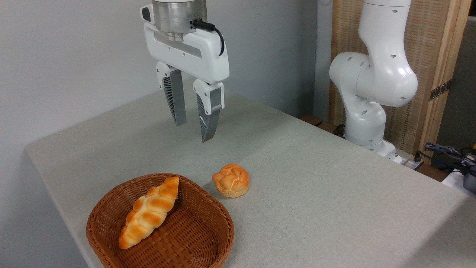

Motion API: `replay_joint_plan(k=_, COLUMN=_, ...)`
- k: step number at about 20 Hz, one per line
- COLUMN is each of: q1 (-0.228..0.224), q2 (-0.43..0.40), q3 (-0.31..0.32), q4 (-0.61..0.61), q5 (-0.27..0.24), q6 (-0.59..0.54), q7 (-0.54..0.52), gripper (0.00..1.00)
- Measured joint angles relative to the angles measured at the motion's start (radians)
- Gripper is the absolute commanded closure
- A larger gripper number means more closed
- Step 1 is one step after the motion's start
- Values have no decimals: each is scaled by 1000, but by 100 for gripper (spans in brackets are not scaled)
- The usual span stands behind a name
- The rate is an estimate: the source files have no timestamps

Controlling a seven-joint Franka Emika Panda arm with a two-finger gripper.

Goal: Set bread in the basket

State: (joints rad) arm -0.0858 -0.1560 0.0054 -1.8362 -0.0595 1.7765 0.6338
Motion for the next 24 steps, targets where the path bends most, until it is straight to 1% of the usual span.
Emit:
replay_joint_plan(k=1, q1=18, q2=0, q3=-10, q4=2, q5=-8, q6=0, q7=0, gripper=0)
replay_joint_plan(k=24, q1=20, q2=8, q3=-10, q4=-5, q5=-10, q6=-31, q7=0, gripper=0)
